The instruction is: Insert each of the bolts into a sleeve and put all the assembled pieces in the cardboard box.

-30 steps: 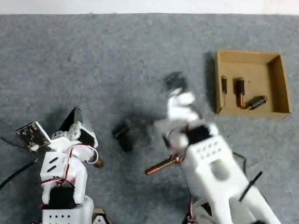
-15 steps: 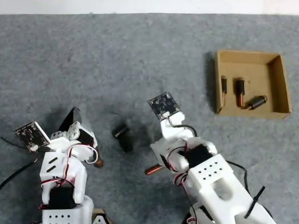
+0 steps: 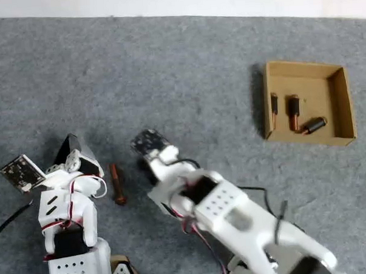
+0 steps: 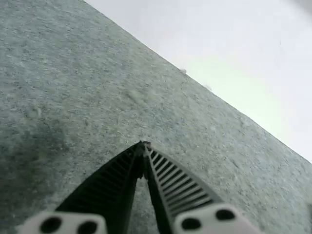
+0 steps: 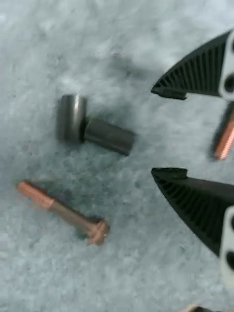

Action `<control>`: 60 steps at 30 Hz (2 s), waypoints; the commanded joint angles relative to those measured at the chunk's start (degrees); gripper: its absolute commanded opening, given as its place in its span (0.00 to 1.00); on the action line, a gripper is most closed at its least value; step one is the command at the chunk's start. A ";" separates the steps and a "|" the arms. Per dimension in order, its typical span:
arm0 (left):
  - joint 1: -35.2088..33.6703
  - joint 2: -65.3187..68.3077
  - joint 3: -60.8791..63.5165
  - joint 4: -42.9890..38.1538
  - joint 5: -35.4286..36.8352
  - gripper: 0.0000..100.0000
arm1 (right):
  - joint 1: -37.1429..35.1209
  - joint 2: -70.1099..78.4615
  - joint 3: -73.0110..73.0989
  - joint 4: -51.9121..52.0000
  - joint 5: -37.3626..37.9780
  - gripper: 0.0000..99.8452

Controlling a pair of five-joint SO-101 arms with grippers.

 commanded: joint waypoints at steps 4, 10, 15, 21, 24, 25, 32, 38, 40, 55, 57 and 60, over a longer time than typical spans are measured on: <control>-0.75 -0.84 -2.77 -1.23 -0.09 0.01 | -2.51 14.90 -13.93 -1.27 0.18 0.20; -0.75 -0.84 -2.86 -1.14 -0.09 0.01 | -2.15 23.87 -18.51 -1.27 0.09 0.20; -0.75 -0.84 -2.86 -1.14 -0.09 0.01 | -2.24 28.53 -18.15 -1.27 0.09 0.20; -0.75 -0.84 -2.77 -1.14 -0.09 0.01 | -2.15 31.52 -18.42 -1.27 0.26 0.20; -0.75 -0.84 -2.77 -1.14 -0.09 0.01 | -2.15 31.78 -18.42 -1.27 0.35 0.20; -0.75 -0.84 -2.77 -1.14 -0.09 0.01 | -2.15 31.78 -18.42 -1.27 0.26 0.20; -0.75 -0.84 -2.77 -1.14 -0.09 0.01 | -0.13 31.78 -18.42 -1.45 0.18 0.16; -0.66 -0.84 -2.77 -1.14 -0.09 0.01 | 4.00 31.69 -18.59 -1.54 0.09 0.06; -0.66 -0.84 -2.77 -1.14 -0.09 0.01 | 3.47 31.60 -18.59 -1.54 0.09 0.06; -0.40 -0.84 -2.68 -1.23 -0.09 0.01 | 3.12 31.96 -24.22 -1.36 0.44 0.13; -0.40 -0.84 -2.68 -1.23 -0.09 0.01 | 3.12 32.22 -24.13 -1.36 0.53 0.13; -0.40 -0.84 -2.59 -1.23 -0.09 0.01 | 3.21 34.86 -24.31 -1.45 0.53 0.13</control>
